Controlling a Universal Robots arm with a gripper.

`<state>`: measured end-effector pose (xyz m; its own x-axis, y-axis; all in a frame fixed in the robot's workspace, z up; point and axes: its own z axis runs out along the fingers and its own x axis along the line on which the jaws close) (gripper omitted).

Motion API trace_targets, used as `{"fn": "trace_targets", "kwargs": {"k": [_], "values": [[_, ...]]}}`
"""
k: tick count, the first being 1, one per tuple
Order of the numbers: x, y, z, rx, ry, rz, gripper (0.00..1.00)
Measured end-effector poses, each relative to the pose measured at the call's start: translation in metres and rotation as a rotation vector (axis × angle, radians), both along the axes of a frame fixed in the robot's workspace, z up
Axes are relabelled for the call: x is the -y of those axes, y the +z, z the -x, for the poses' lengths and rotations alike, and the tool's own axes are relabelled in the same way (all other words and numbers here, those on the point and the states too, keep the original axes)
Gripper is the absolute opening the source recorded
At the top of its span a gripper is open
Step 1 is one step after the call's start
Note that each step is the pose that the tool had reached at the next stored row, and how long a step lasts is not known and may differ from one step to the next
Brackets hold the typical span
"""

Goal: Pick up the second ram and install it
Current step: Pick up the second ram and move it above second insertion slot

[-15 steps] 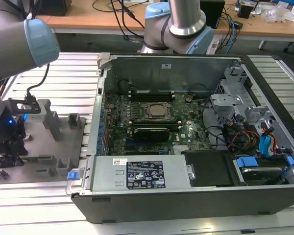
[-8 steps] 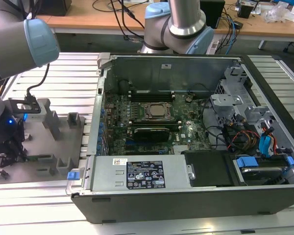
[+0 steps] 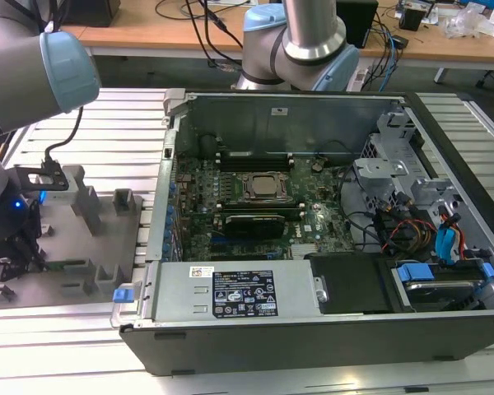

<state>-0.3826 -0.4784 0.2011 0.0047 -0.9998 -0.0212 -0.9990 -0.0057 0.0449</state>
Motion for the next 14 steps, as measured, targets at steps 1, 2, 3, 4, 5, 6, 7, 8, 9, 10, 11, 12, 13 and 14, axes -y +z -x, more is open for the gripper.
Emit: {"fn": "trace_targets", "kwargs": {"k": [1, 2, 3, 4, 5, 6, 7, 8, 9, 10, 11, 12, 13, 14], "values": [[0.0, 0.0, 0.0, 0.0, 0.0, -0.0004, 0.14], [0.0, 0.0, 0.0, 0.0, 0.0, -0.0006, 0.14], [0.0, 0.0, 0.0, 0.0, 0.0, -0.0008, 0.14], [0.0, 0.0, 0.0, 0.0, 0.0, -0.001, 0.14], [0.0, 0.0, 0.0, 0.0001, 0.0, -0.0012, 0.14], [0.0, 0.0, 0.0, 0.0001, 0.0, -0.0013, 0.14], [0.0, 0.0009, 0.0, 0.0001, 0.0, -0.0014, 0.14], [0.0, 0.002, 0.0, -0.0001, 0.0, -0.0012, 0.14], [0.0, 0.0028, 0.0, 0.0, 0.0, -0.0012, 0.14], [0.0, 0.0043, 0.0, 0.0, 0.0, -0.0012, 0.14], [0.0, 0.0056, -0.0001, 0.0002, 0.0, -0.0014, 0.14], [0.0, 0.0065, 0.0, 0.0, 0.0, -0.0011, 0.14], [0.0, 0.0069, 0.0, 0.0001, 0.0, -0.0013, 0.14], [0.0, 0.0075, 0.0, 0.0002, 0.0, -0.0014, 0.14]]}}
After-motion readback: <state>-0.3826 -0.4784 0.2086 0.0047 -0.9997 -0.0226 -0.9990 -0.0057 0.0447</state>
